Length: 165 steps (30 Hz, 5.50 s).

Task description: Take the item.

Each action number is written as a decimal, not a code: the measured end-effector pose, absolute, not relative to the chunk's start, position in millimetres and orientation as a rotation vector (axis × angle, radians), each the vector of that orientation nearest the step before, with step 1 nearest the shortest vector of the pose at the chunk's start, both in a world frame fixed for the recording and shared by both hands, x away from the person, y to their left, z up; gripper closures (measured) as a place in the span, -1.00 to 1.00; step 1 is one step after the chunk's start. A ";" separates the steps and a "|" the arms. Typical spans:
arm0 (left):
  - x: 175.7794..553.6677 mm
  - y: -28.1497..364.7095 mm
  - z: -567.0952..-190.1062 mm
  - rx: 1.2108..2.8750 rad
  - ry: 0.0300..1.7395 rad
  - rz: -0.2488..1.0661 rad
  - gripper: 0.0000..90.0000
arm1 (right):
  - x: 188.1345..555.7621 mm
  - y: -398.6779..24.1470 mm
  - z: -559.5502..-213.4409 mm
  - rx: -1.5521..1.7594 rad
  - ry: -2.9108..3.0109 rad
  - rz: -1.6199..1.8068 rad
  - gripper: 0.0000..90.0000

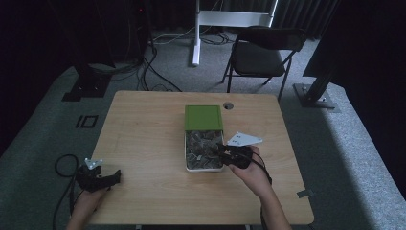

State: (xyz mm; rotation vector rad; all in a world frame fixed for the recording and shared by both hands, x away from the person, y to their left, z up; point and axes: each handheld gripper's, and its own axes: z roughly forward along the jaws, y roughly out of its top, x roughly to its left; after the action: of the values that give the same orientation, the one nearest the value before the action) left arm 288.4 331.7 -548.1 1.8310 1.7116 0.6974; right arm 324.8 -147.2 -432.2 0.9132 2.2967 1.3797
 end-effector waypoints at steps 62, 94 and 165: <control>288.3 331.7 -548.1 1.831 1.712 0.698 -0.99 | 388.8 -277.6 -439.9 1.317 1.928 1.211 0.67; 288.3 331.6 -548.1 1.831 1.712 0.697 -0.99 | 394.2 -282.9 -452.1 1.382 1.899 1.181 0.18; 288.2 331.6 -548.0 1.832 1.713 0.699 -0.99 | 288.3 -292.8 -546.5 1.358 2.096 0.985 -0.69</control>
State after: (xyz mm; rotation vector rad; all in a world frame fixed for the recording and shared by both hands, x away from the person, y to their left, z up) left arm 288.2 331.6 -548.0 1.8323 1.7126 0.6986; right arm 288.3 -292.8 -546.5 1.3580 2.0958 0.9853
